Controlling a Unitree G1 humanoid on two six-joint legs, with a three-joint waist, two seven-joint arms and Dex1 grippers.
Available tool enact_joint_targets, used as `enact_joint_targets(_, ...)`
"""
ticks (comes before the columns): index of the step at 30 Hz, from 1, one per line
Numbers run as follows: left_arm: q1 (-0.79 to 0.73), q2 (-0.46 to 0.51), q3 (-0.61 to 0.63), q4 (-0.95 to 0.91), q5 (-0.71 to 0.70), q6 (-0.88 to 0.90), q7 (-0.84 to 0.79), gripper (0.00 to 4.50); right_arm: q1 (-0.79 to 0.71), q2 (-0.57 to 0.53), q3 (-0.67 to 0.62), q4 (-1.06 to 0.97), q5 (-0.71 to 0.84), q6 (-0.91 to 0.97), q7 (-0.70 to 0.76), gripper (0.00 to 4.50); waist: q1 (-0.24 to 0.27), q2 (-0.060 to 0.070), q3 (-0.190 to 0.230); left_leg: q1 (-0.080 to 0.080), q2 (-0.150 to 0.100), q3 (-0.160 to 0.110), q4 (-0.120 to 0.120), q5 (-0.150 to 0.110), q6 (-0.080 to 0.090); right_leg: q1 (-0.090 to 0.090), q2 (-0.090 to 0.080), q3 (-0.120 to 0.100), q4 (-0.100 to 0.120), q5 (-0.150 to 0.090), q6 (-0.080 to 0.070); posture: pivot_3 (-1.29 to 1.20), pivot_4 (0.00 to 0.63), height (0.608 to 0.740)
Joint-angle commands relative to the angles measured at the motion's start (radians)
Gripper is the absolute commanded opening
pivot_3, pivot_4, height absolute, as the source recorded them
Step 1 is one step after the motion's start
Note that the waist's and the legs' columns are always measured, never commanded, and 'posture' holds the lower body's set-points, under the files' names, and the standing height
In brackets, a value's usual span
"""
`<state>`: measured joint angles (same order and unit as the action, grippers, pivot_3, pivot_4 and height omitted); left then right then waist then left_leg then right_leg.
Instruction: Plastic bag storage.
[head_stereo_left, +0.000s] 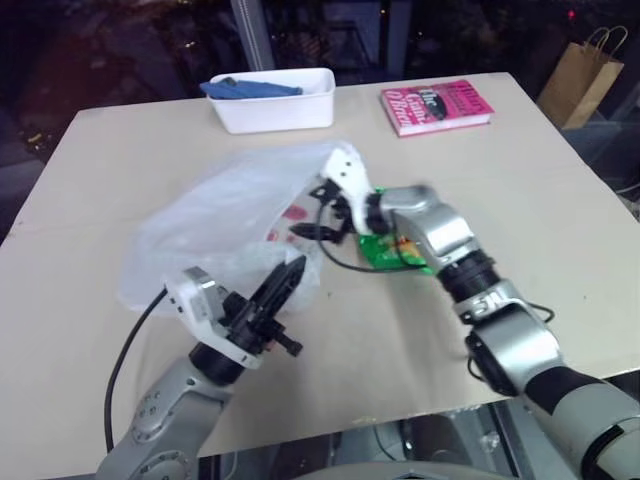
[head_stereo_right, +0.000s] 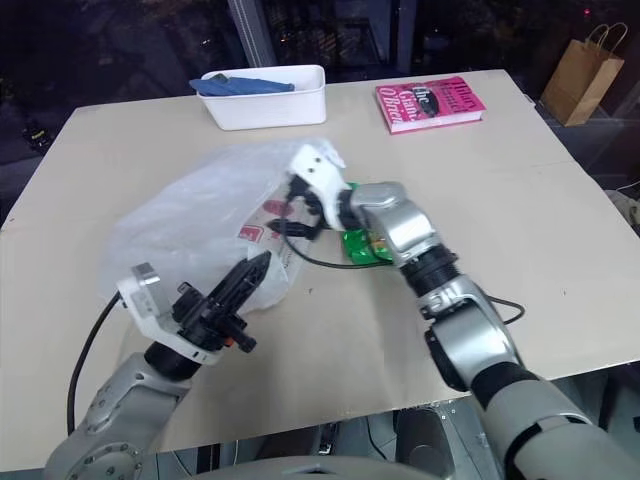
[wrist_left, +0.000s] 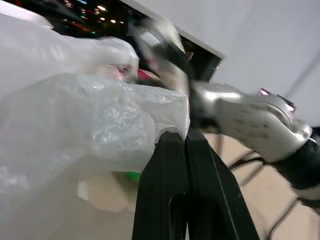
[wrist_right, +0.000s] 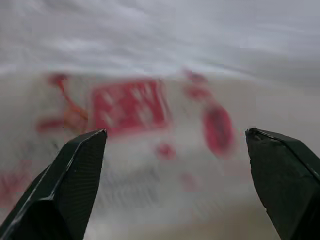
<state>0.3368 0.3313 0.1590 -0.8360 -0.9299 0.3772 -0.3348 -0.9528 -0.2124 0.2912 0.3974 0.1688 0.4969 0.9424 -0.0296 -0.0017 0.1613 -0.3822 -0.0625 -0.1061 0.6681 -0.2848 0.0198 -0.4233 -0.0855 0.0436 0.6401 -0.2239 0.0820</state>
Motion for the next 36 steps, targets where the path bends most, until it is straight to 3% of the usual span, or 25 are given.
enact_joint_targets(1, 0.024, 0.003, 0.070, -0.005, -0.096, -0.023, 0.001, 0.00, 0.030, -0.160, -0.079, -0.156, 0.057, -0.015, 0.139, 4.46, 0.000, 0.000, 0.000, -0.001, 0.001, -0.001, 0.000, 0.000, 0.000, 0.000, 0.000, 0.000, -0.001, 0.000, 0.000, 0.00, 0.150, 0.740)
enact_joint_targets(10, 0.060, 0.033, 0.098, -0.017, -0.152, -0.024, -0.013, 0.00, 0.204, -0.423, -0.154, -0.379, 0.113, 0.059, 0.229, 4.46, -0.003, 0.000, 0.000, 0.000, 0.003, 0.002, -0.001, 0.000, 0.000, 0.000, 0.001, 0.001, -0.001, 0.000, 0.000, 0.00, 0.150, 0.740)
enact_joint_targets(13, 0.059, 0.036, 0.092, -0.013, -0.142, -0.029, -0.014, 0.00, 0.331, -0.464, -0.144, -0.491, 0.071, 0.052, 0.151, 4.46, 0.010, -0.001, 0.000, 0.000, 0.003, 0.003, 0.000, -0.001, 0.001, 0.001, -0.001, 0.001, -0.002, 0.000, 0.000, 0.00, 0.150, 0.740)
enact_joint_targets(17, 0.057, 0.040, 0.095, -0.010, -0.144, -0.029, -0.013, 0.00, 0.408, -0.441, -0.148, -0.536, 0.004, -0.051, 0.041, 4.46, 0.011, -0.001, 0.000, 0.001, 0.003, 0.004, 0.000, -0.001, 0.001, 0.000, 0.000, 0.003, -0.002, 0.000, 0.000, 0.00, 0.150, 0.740)
enact_joint_targets(23, 0.043, 0.055, 0.078, 0.001, -0.137, -0.017, -0.023, 0.00, 0.430, -0.380, -0.108, -0.423, -0.108, -0.169, -0.091, 4.46, 0.014, -0.002, 0.000, 0.002, 0.003, 0.004, 0.000, -0.001, 0.001, 0.002, 0.000, 0.002, -0.001, 0.000, 0.000, 0.00, 0.150, 0.740)
enact_joint_targets(29, 0.037, 0.067, 0.070, 0.008, -0.136, -0.014, -0.023, 0.00, 0.481, -0.372, -0.039, -0.467, -0.088, -0.107, -0.022, 4.46, 0.017, -0.001, 0.000, 0.002, 0.003, 0.004, 0.000, -0.001, 0.001, 0.003, 0.000, 0.002, -0.002, 0.000, 0.000, 0.00, 0.150, 0.740)
enact_joint_targets(35, 0.035, 0.064, 0.063, 0.009, -0.123, -0.017, -0.017, 0.00, 0.488, -0.350, -0.020, -0.442, -0.109, -0.112, -0.046, 4.46, 0.016, -0.002, 0.000, 0.003, 0.003, 0.003, 0.000, -0.001, 0.001, 0.004, 0.001, 0.002, -0.002, 0.000, 0.000, 0.00, 0.150, 0.740)
enact_joint_targets(36, 0.037, 0.062, 0.060, 0.010, -0.119, -0.018, -0.018, 0.00, 0.487, -0.345, -0.019, -0.435, -0.114, -0.118, -0.052, 4.22, 0.016, -0.002, 0.000, 0.003, 0.003, 0.003, 0.000, -0.001, 0.001, 0.004, 0.001, 0.002, -0.002, 0.000, 0.000, 0.00, 0.150, 0.740)
